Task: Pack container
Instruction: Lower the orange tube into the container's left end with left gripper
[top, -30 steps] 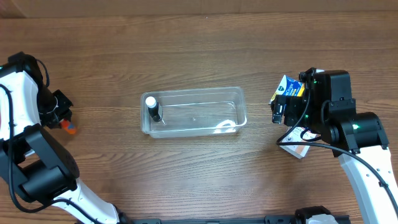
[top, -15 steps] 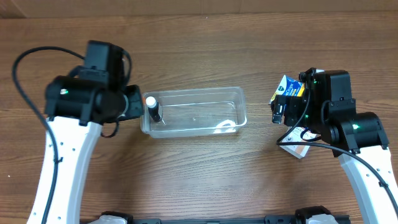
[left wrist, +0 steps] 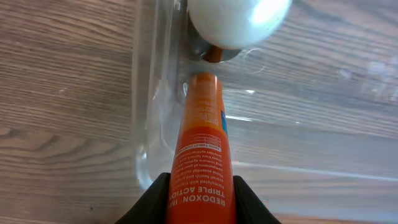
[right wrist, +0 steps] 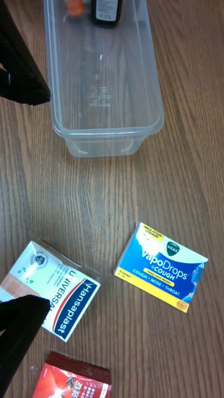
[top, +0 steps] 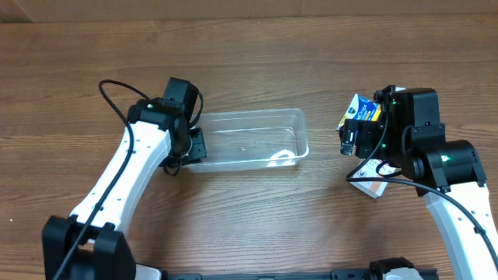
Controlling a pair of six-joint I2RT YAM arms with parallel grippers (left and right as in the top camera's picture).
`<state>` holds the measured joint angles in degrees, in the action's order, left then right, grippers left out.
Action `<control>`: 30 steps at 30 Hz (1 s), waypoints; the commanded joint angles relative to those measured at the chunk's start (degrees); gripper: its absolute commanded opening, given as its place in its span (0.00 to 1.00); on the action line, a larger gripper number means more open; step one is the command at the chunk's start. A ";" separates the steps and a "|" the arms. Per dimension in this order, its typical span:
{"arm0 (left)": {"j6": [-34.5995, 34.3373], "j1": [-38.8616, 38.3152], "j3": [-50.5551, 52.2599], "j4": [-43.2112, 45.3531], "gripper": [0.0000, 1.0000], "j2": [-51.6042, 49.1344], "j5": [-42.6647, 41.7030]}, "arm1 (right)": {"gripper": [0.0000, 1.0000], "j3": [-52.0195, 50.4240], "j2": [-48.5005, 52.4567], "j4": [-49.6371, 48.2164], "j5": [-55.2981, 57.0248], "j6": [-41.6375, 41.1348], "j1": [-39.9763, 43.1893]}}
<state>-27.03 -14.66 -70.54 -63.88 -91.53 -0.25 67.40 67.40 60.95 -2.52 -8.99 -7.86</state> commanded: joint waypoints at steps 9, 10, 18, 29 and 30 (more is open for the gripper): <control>0.68 -0.37 -1.27 1.86 0.57 -3.61 0.46 | 1.00 1.25 -0.39 -0.17 0.50 -0.02 0.20; 1.49 -0.37 -2.14 2.01 0.59 -3.61 0.48 | 1.00 1.25 -0.39 -0.17 0.50 -0.02 0.20; 2.60 -0.37 -16.85 -6.01 0.75 -3.41 4.98 | 1.00 1.25 -0.39 -0.15 0.52 -0.02 0.20; 4.35 6.82 -28.94 -18.14 1.00 11.39 9.60 | 1.00 23.80 9.05 10.14 12.20 -8.79 0.39; 4.66 8.33 -28.94 -18.40 1.00 11.93 9.62 | 1.00 29.29 13.42 11.82 12.13 -8.61 1.11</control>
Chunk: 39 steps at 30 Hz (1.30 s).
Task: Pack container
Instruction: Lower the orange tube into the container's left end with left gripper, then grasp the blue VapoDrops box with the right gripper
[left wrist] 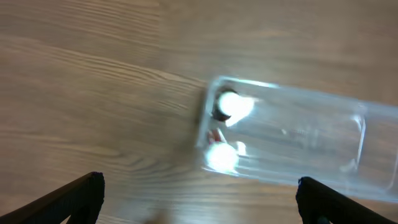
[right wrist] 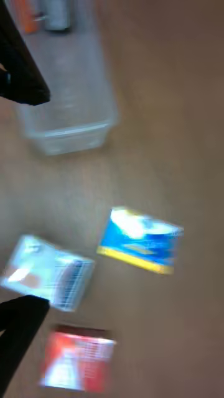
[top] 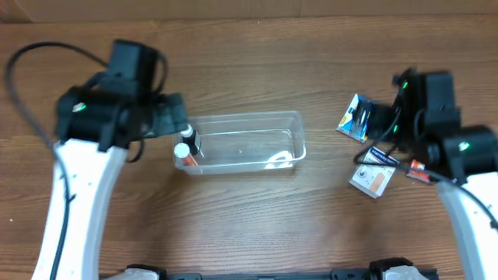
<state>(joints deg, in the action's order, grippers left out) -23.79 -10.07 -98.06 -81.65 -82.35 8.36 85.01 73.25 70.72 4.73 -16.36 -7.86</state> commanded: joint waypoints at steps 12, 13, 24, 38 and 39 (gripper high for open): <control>1.95 7.80 -1.42 0.90 1.00 2.95 1.05 | 1.00 26.43 48.98 4.04 -1.84 0.28 9.01; 1.95 7.80 -1.42 0.90 1.00 2.95 1.05 | 1.00 26.43 49.31 4.15 -1.84 0.26 9.09; 1.95 7.80 -1.42 1.49 1.00 2.95 1.05 | 1.00 14.80 50.27 -2.99 -1.86 0.22 9.97; 1.95 7.80 -1.42 1.51 1.00 2.95 1.05 | 0.82 5.29 50.27 -13.49 -1.90 0.02 9.84; 1.95 7.80 -1.42 1.51 1.00 2.95 1.05 | 0.78 5.07 50.27 -13.46 -1.88 0.02 9.84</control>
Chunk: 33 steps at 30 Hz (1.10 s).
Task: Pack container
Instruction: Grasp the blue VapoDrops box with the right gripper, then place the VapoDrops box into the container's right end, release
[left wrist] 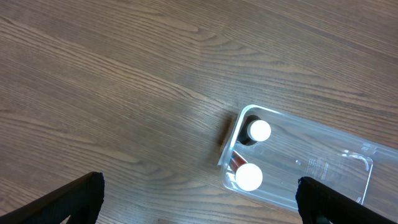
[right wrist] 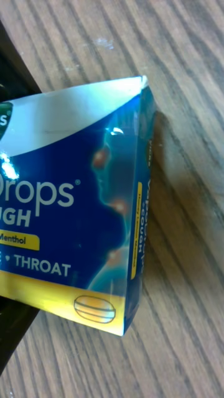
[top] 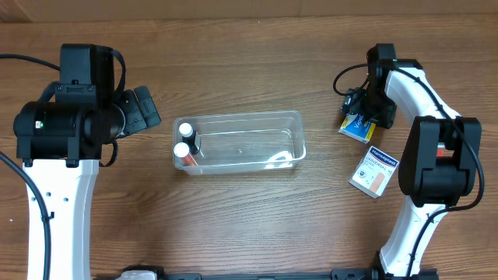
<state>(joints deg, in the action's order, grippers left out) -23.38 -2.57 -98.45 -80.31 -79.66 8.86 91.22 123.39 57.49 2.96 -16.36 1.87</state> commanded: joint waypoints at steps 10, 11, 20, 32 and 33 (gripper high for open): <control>1.55 0.31 -1.03 0.42 1.00 0.26 0.59 | 0.75 13.44 -5.53 12.33 -0.13 0.74 -2.23; 1.55 0.31 -1.03 0.46 1.00 0.26 0.59 | 0.75 16.65 -7.87 15.63 -0.15 1.60 -3.69; 1.57 0.31 -1.03 0.66 1.00 0.26 0.76 | 0.75 17.29 -21.62 23.91 -0.33 2.32 -27.80; 2.21 0.31 -1.03 0.59 1.00 0.26 0.74 | 0.79 -10.82 -21.49 -0.59 -2.23 -1.92 -34.32; 2.21 0.31 -1.03 0.59 1.00 0.26 0.74 | 0.79 -10.97 -21.46 -1.05 -2.23 -1.92 -34.32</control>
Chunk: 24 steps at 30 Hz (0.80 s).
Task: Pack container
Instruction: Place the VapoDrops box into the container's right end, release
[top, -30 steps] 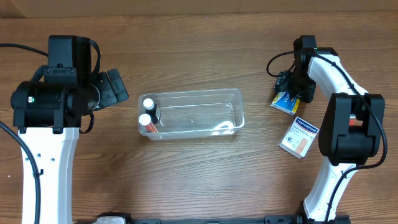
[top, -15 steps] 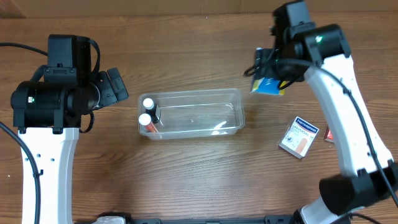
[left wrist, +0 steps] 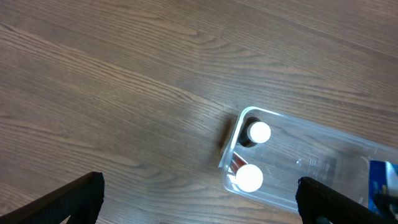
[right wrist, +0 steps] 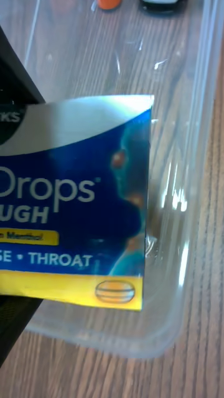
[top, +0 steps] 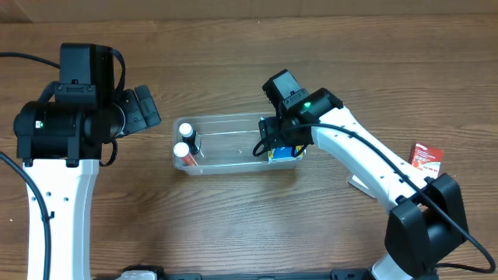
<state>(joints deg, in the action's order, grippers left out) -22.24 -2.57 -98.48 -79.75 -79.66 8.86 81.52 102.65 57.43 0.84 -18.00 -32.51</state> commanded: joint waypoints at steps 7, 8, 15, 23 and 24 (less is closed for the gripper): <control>1.07 0.31 -1.01 0.00 1.00 0.26 0.74 | 0.82 -1.27 -0.72 -5.55 0.59 -0.04 0.11; 1.07 0.31 -1.01 -0.07 1.00 0.26 0.74 | 0.82 -1.27 -0.72 -5.84 0.57 -0.04 0.11; 1.53 0.31 -1.01 -0.61 1.00 0.26 0.76 | 1.00 -1.27 -0.72 -5.53 0.57 -0.04 0.11; 1.70 0.31 -1.01 -0.57 1.00 0.26 0.76 | 1.00 7.48 -4.63 -0.46 8.04 -0.90 1.09; 1.70 0.31 -1.01 -0.59 1.00 0.26 0.76 | 1.00 11.28 -6.97 2.23 9.77 -4.17 3.17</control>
<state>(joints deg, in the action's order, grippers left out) -22.02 -2.57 -98.48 -80.44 -79.66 8.86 83.85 102.17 57.10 5.23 -18.11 -32.25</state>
